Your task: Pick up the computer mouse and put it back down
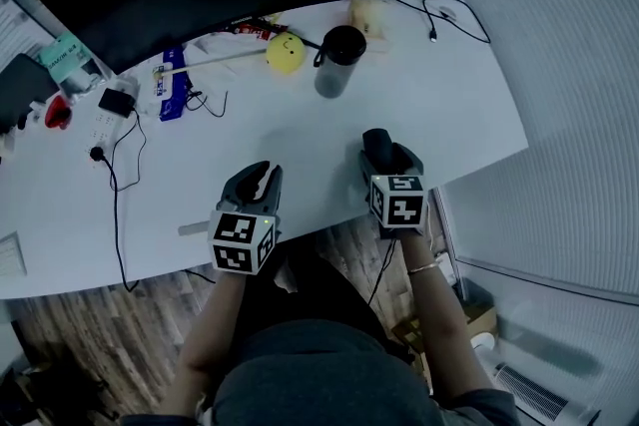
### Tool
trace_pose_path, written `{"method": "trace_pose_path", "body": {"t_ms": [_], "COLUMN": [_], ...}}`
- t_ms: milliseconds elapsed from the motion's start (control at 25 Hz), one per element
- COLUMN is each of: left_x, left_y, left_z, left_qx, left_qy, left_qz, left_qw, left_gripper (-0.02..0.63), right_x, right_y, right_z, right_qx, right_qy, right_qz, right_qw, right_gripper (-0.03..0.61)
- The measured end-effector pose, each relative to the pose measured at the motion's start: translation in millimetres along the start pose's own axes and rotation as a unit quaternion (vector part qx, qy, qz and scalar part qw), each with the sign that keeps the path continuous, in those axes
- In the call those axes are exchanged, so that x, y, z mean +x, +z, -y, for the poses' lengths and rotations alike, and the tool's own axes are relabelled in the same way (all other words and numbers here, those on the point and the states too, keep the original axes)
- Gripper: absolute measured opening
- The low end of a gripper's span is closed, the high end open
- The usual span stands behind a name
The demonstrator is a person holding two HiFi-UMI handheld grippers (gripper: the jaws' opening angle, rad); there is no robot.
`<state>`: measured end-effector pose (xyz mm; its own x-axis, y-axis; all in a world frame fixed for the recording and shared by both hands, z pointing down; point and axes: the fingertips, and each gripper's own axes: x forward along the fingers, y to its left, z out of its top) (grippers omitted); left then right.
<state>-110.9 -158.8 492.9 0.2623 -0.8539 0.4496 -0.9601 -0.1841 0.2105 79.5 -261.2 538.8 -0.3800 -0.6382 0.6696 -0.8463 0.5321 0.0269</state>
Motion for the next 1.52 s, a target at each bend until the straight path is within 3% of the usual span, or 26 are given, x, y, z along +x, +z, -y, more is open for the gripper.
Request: {"method": "trace_pose_path", "body": {"t_ms": [480,1160,1520], "left_x": [37.1,94.0,121.7], "left_y": [10.7,15.5,21.8], "left_z": [51.6,106.3,125.7], "left_qx": [0.031,0.061,0.064], "left_qy": [-0.053,-0.106,-0.126], "left_qz": [-0.007,-0.031,-0.042], "left_qw": [0.9981,0.992,0.9891], "left_gripper": [0.068,0.069,0.069], "right_x": [-23.1,-26.9,-15.0], "right_y": [-15.8,-26.7,-25.1], "right_z": [80.7,164.6,187.9], "right_qx": [0.01,0.003,-0.018], "right_qy": [-0.058,-0.099,-0.089], "right_qz": [0.0,-0.004,-0.016], "right_qw": [0.998,0.995,0.996], "right_gripper": [0.299,0.299,0.3]}}
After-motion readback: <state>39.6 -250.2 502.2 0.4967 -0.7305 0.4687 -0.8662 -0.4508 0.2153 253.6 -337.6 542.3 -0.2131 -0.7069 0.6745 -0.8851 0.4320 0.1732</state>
